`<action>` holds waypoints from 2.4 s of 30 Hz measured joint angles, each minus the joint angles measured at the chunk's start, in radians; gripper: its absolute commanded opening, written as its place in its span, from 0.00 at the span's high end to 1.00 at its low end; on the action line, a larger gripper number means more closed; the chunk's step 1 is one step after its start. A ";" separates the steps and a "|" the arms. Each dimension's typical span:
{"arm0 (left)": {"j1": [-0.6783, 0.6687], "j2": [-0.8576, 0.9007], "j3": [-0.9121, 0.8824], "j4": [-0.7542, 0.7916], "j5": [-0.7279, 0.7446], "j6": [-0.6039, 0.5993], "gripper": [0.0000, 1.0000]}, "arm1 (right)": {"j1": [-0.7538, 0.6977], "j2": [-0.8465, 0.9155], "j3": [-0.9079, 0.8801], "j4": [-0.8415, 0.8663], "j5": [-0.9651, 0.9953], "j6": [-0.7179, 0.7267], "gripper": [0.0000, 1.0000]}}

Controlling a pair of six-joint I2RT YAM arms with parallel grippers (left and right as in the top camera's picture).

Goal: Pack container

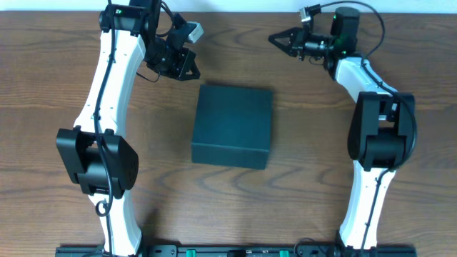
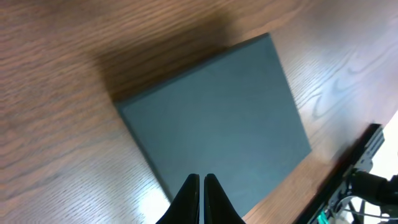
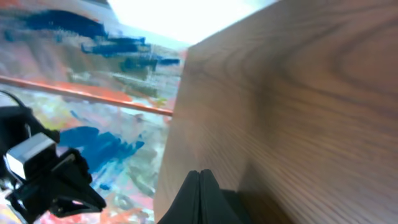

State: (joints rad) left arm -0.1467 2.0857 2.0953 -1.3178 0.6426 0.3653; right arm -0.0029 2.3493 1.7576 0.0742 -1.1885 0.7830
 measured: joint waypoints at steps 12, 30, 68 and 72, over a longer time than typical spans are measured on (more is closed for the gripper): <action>-0.044 0.000 0.000 -0.010 -0.015 0.097 0.94 | 0.000 -0.351 0.227 -0.994 0.381 -0.639 0.98; -0.146 -0.006 -0.281 0.106 0.140 0.160 0.94 | 0.123 -0.762 -0.251 -1.122 0.623 -0.894 0.98; -0.179 -0.021 -0.551 0.332 0.197 0.106 0.94 | 0.483 -0.784 -1.003 -0.389 0.866 -0.476 0.98; -0.179 -0.021 -0.551 0.332 0.197 0.106 0.94 | 0.519 -0.784 -1.003 -0.349 0.907 -0.415 0.98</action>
State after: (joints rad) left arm -0.3260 2.0644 1.5440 -0.9855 0.8394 0.4713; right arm 0.5163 1.5658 0.7547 -0.2745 -0.2813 0.3676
